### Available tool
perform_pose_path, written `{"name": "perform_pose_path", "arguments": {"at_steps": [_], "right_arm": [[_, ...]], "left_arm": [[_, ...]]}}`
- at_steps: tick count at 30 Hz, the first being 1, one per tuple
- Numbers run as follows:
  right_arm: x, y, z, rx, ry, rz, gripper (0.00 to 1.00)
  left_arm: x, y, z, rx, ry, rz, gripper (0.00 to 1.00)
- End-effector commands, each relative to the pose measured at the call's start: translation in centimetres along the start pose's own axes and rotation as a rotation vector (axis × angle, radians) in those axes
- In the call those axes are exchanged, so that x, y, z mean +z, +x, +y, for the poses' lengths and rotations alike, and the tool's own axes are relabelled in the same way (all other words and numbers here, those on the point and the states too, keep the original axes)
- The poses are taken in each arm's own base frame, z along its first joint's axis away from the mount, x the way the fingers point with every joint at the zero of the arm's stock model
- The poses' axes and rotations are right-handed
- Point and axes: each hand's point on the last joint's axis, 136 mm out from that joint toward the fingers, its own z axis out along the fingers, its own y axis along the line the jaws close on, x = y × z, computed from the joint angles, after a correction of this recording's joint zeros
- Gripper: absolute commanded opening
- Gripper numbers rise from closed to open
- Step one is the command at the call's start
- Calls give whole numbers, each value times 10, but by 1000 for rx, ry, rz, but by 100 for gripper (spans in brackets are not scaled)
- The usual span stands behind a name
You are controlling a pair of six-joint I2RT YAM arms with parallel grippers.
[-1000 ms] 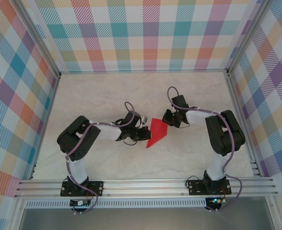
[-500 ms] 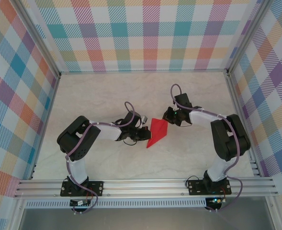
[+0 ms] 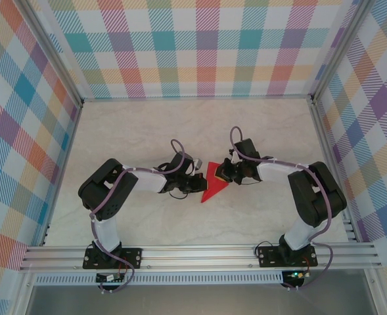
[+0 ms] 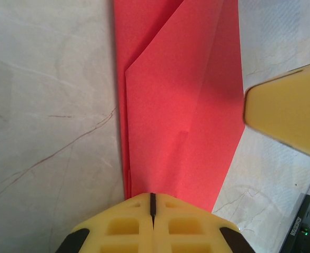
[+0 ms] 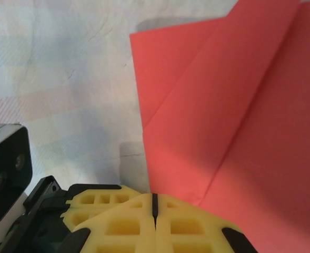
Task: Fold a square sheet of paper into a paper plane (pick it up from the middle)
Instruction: Fourth fold the wing at the center of the table.
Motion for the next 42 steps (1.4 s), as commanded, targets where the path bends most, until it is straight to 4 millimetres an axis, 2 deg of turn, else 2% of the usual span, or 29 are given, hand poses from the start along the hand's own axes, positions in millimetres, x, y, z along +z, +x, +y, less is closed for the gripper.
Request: {"name": "perform_pose_path", "arguments": {"at_steps": [1,9,15,21,28,36,42], "right_arm": [[13,8,-6,22,-10,41,4],[23,6,-13,27,18,52,4],[28,10,-38,63,119,62,4],[30,18,-63,111,220,84,4],[32,24,-80,151,283,102,4],[33,26,-85,165,297,102,4],[33,26,-88,172,313,100,4]], "left_arm": [[3,34,33,-65,-110,95,0],[3,33,30,-62,-103,98,0],[-1,26,20,-48,-80,87,0],[-14,13,-7,-6,-21,49,0],[-24,1,-42,38,96,9,10],[-4,5,-43,19,116,62,11],[2,14,-31,8,66,106,12]]}}
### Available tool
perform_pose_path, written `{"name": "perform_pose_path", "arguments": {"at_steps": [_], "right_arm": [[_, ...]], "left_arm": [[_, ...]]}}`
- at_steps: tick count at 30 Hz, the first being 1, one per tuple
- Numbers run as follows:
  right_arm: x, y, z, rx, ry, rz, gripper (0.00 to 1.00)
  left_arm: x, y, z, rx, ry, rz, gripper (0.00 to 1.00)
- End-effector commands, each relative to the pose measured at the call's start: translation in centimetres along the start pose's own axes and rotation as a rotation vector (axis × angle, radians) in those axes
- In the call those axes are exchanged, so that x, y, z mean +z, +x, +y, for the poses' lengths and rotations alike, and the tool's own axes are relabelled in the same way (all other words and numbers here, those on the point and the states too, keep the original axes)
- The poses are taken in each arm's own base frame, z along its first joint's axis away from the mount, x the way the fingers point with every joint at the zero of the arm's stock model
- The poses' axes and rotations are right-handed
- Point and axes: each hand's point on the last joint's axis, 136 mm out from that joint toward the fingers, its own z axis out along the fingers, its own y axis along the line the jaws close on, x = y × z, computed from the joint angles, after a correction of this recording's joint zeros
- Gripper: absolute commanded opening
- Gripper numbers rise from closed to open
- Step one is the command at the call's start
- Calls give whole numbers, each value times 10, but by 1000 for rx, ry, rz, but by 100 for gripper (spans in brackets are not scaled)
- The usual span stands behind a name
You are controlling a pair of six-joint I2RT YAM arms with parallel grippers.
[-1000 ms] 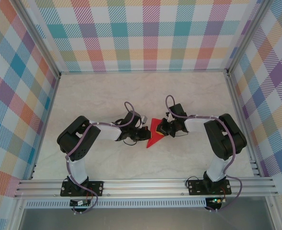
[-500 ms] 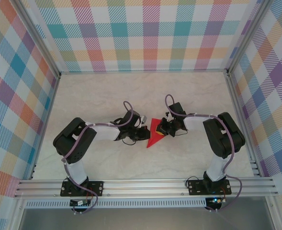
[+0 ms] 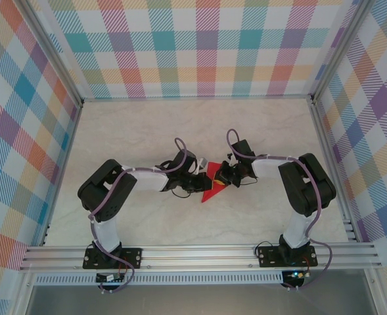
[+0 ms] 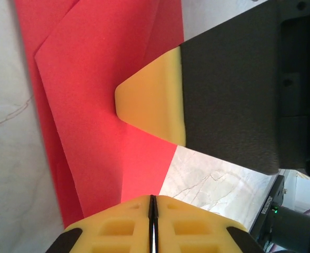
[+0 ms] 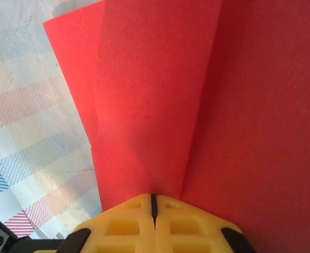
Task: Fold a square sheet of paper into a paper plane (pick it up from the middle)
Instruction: Fourth fold the wing at the center of the table.
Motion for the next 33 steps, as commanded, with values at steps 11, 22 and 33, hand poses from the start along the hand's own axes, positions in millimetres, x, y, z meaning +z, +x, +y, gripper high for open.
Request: {"name": "perform_pose_path", "arguments": {"at_steps": [11,22,33], "right_arm": [[16,13,-71,108,254,10,4],[17,14,-76,121,270,10,4],[18,14,-76,123,268,14,4]], "left_arm": [[7,26,24,-23,-115,108,11],[5,39,53,-45,-228,129,11],[-11,37,12,-14,-80,90,11]]}}
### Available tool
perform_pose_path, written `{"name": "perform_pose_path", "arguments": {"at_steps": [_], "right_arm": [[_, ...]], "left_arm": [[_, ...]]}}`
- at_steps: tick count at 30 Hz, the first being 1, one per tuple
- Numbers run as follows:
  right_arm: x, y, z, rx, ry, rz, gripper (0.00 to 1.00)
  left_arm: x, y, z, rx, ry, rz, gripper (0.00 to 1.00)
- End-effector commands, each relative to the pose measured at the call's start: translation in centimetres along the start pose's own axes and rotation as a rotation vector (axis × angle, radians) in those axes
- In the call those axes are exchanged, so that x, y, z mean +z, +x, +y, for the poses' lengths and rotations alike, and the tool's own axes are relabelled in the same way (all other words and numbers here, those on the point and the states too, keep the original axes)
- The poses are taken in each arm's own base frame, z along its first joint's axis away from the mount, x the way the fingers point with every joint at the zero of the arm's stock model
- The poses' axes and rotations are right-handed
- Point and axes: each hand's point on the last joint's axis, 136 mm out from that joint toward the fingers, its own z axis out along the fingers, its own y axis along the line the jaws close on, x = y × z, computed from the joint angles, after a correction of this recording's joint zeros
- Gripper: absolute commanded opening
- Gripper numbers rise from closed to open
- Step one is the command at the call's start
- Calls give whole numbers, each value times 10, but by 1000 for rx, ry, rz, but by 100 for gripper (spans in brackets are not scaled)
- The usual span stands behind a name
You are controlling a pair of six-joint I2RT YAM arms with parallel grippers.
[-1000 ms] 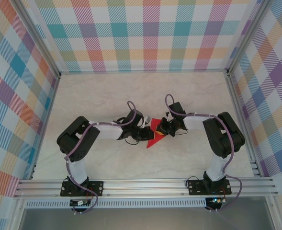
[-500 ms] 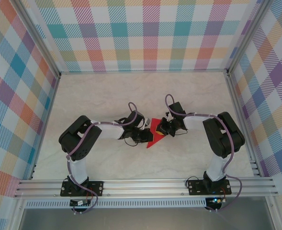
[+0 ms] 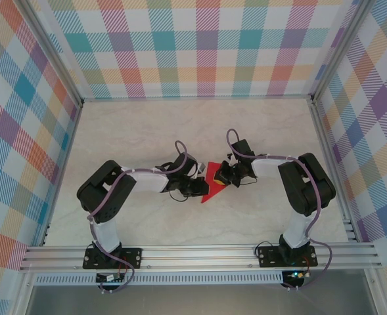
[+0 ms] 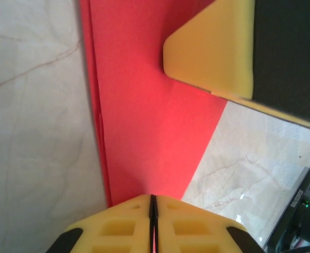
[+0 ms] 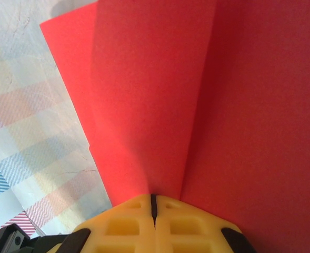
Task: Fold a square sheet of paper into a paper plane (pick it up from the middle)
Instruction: Fourth fold the wing at the center of the table.
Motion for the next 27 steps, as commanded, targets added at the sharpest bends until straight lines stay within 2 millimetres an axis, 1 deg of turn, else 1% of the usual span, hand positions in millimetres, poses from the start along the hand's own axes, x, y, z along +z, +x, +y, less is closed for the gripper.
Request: {"name": "perform_pose_path", "arguments": {"at_steps": [1,9,16,20,27], "right_arm": [[17,14,-75,115,264,9,4],[19,14,-78,119,268,12,4],[19,14,-79,122,273,14,4],[20,14,-79,121,275,14,3],[20,14,-80,127,281,12,3]], "left_arm": [[-7,17,-7,-7,24,44,11],[-6,21,-16,15,50,55,12],[-1,26,4,8,-47,66,12],[-1,29,10,4,-70,76,11],[2,37,13,-1,-73,102,11]]}}
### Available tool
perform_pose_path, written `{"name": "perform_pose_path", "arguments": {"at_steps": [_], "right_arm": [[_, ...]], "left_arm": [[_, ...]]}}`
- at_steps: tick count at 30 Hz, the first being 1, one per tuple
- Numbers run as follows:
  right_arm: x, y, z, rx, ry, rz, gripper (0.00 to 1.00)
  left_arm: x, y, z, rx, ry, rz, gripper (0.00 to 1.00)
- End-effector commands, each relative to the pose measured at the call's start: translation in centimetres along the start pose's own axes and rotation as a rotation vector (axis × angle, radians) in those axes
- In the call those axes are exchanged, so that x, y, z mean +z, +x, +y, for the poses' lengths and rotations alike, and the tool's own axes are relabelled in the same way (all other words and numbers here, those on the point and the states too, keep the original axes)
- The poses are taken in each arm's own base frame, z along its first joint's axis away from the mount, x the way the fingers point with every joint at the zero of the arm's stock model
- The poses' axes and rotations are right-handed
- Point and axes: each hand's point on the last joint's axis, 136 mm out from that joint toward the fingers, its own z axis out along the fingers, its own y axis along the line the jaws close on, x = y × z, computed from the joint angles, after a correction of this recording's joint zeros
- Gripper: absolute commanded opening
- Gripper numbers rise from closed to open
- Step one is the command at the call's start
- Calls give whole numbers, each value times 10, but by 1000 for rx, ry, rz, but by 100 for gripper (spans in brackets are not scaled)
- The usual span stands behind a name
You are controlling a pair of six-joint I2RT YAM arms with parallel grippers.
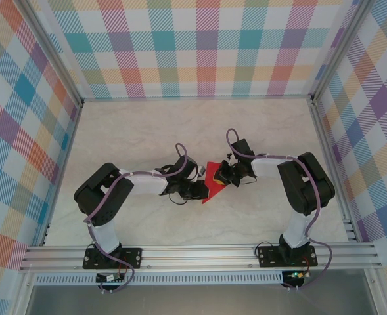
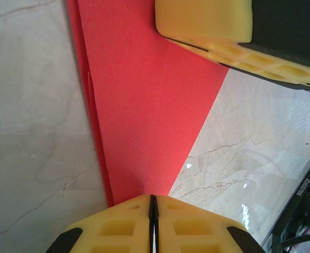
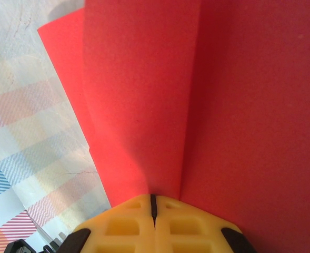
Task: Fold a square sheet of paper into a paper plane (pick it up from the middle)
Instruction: Fourth fold the wing at the center of the table.
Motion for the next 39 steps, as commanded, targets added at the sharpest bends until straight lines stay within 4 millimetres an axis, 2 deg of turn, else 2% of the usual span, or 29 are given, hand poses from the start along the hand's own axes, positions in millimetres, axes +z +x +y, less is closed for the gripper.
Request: {"name": "perform_pose_path", "arguments": {"at_steps": [1,14,20,22,27,30,39], "right_arm": [[18,14,-81,125,282,5,3],[19,14,-82,127,288,6,3],[19,14,-83,130,289,6,3],[19,14,-84,131,291,6,3],[19,15,-84,132,291,6,3],[19,15,-84,132,292,7,3],[19,15,-85,132,291,8,3]], "left_arm": [[4,25,15,-20,-54,85,11],[8,44,39,-46,-138,128,7],[6,46,44,-47,-164,128,7],[3,45,40,-43,-155,119,7],[-11,34,10,-15,-51,64,7],[-17,32,0,-8,-13,52,8],[-9,36,13,-26,-54,65,9]]}}
